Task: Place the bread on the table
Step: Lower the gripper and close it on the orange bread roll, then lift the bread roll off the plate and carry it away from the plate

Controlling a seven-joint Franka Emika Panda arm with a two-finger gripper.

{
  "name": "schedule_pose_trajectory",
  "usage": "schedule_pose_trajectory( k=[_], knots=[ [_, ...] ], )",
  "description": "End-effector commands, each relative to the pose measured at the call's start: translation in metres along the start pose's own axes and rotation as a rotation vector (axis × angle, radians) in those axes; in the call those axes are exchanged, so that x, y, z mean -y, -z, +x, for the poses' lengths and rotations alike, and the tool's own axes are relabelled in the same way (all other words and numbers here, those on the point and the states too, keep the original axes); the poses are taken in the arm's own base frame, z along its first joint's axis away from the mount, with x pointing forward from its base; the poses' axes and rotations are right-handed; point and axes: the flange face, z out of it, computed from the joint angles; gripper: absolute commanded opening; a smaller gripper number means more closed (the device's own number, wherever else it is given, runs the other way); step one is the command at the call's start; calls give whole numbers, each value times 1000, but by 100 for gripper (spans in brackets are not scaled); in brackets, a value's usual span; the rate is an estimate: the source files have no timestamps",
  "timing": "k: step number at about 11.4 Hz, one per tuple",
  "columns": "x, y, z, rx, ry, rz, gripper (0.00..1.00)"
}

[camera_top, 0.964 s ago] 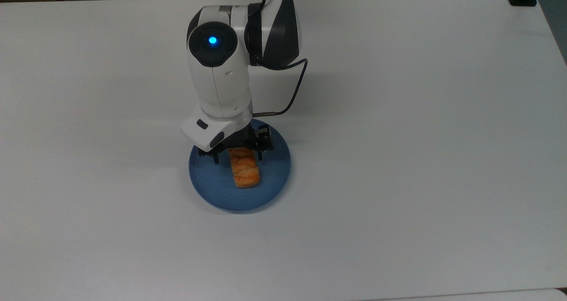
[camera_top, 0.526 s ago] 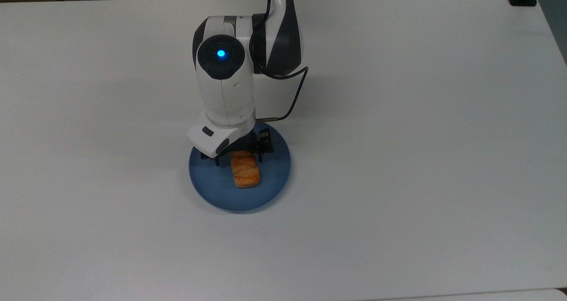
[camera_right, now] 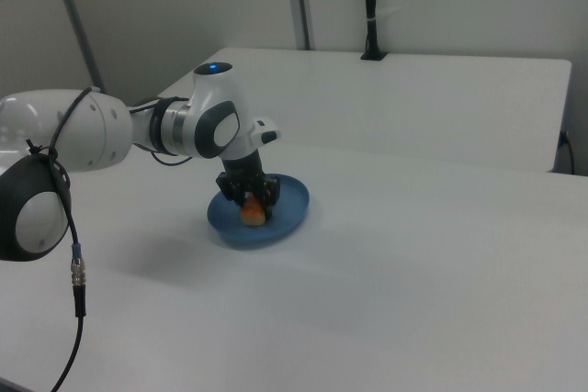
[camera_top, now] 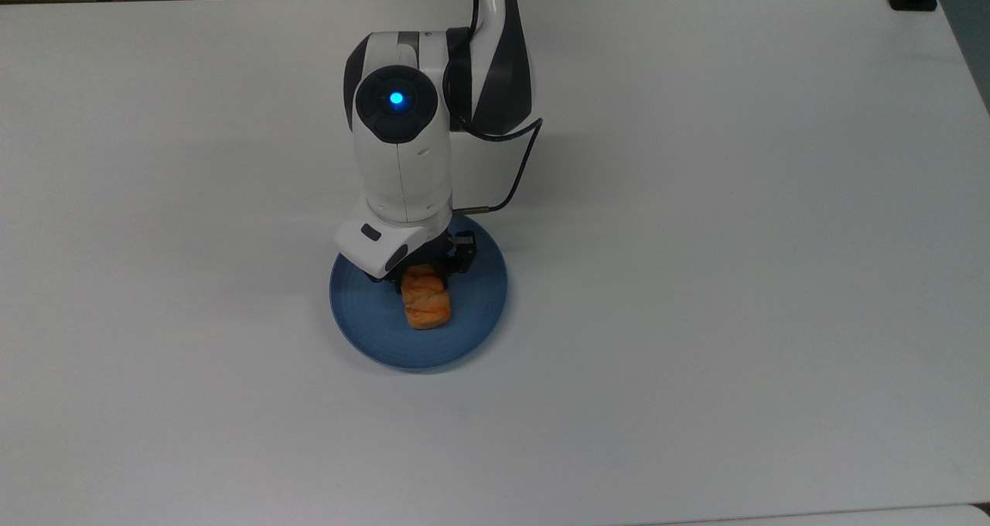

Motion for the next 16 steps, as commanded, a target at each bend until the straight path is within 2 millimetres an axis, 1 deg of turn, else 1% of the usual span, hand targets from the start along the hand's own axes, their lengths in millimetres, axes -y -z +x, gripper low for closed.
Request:
schedule_pose_trajectory(
  k=[1, 4, 5, 6, 7, 9, 11, 12, 13, 15, 16],
  knots=[
    [2, 3, 2, -15, 17, -10, 31],
    [1, 14, 2, -25, 16, -12, 31],
    [1, 26, 2, -39, 16, -13, 31],
    [2, 39, -1, -39, 15, -12, 31],
    [3, 57, -5, -39, 14, -10, 31],
    [4, 99, -17, -29, 9, -5, 32],
    [9, 144, -39, -4, 14, 4, 32],
    [19, 163, -50, 10, 18, 10, 32],
    [32, 180, -64, 32, 31, 21, 32],
    [58, 206, -96, 58, 56, 58, 32],
    [75, 216, -114, 85, 84, 62, 32]
  ],
)
